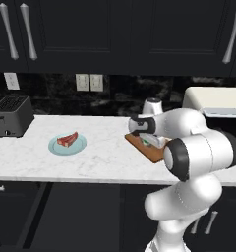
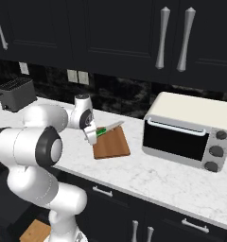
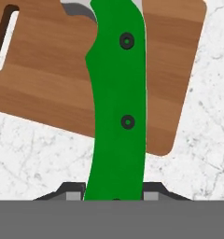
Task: Pick up the knife from the drawer and place it on the cutting board. Then place the meat from the plate to the cutting board.
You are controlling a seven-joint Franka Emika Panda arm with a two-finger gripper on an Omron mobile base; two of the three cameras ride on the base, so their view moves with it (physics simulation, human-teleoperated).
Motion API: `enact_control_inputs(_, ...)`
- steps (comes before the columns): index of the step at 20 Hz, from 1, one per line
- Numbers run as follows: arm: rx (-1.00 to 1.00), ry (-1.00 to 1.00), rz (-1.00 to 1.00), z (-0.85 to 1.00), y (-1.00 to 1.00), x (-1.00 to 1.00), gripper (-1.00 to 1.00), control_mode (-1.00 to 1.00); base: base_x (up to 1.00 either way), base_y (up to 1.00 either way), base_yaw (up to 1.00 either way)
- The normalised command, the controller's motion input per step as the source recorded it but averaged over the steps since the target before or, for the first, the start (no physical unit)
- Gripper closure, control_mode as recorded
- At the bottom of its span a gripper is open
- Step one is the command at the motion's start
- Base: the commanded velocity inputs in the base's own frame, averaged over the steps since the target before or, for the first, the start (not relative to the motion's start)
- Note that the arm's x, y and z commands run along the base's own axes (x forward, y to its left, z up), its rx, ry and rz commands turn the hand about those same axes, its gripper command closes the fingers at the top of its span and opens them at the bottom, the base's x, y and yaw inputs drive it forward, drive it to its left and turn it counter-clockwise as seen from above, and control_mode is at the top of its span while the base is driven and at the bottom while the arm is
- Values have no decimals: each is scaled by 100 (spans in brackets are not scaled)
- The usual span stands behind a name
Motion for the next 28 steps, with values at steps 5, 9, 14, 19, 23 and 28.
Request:
enact_control_inputs(5, 0, 1, 1, -32, -20, 34, 100, -100, 0, 0, 0)
enact_control_inputs(9, 0, 1, 2, -40, -11, 26, 100, -100, 0, 0, 0)
enact_control_inputs(14, 0, 0, 2, -30, 0, 26, 100, -100, 0, 0, 0)
enact_control_inputs(19, 0, 0, 3, -11, 0, 37, 100, -100, 0, 0, 0)
enact_control_inputs(23, 0, 0, 2, -7, 0, 39, 100, -100, 0, 0, 0)
enact_control_inputs(28, 0, 0, 1, -29, 1, 29, 100, -100, 0, 0, 0)
